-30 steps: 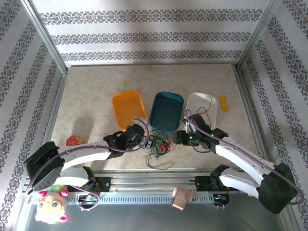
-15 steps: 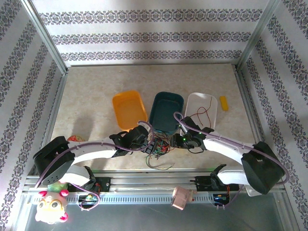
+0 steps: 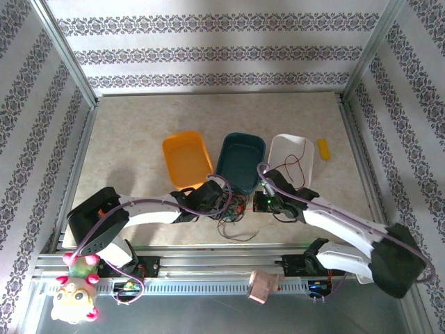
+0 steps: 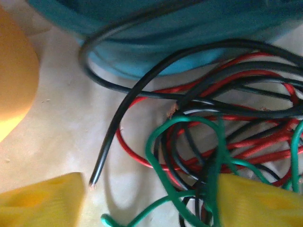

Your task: Untangle the cables

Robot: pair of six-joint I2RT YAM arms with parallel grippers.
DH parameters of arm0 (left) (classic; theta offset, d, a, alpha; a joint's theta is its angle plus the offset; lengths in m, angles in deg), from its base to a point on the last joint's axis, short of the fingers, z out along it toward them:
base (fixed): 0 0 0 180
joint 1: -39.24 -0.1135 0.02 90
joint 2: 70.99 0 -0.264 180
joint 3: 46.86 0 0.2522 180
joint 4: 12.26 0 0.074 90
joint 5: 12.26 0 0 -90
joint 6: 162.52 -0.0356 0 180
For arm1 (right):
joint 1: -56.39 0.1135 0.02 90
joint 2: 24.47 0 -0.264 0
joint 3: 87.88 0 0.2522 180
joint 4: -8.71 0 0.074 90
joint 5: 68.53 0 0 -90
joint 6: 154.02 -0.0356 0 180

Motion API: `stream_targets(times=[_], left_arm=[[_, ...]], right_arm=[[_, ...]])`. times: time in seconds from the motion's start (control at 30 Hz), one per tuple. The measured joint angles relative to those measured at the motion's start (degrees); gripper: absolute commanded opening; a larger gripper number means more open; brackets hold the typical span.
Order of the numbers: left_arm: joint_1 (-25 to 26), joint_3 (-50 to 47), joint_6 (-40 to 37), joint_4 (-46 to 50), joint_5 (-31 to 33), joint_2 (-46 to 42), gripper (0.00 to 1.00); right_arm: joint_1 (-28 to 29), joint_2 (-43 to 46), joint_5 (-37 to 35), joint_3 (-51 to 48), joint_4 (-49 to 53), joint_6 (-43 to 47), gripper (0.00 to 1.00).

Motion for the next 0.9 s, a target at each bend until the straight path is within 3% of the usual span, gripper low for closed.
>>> stream_targets(times=[0.1, 0.17, 0.53, 0.9], left_arm=[[0.0, 1.5, -0.1, -0.6, 0.0, 2.1, 0.31], [0.0, 2.1, -0.2, -1.1, 0.0, 3.5, 0.22], [0.0, 2.5, -0.2, -2.4, 0.0, 5.0, 0.2], [0.0, 1.4, 0.2, -4.5, 0.1, 5.0, 0.23]], right_arm=[[0.0, 6.2, -3.8, 2.8, 3.6, 0.0, 0.0], [0.0, 9.1, -6.3, 5.0, 5.7, 0.2, 0.0], [0.0, 17.4, -21.5, 21.7, 15.6, 6.6, 0.0], [-2.4, 19.8, -31.1, 38.8, 16.1, 20.6, 0.0]])
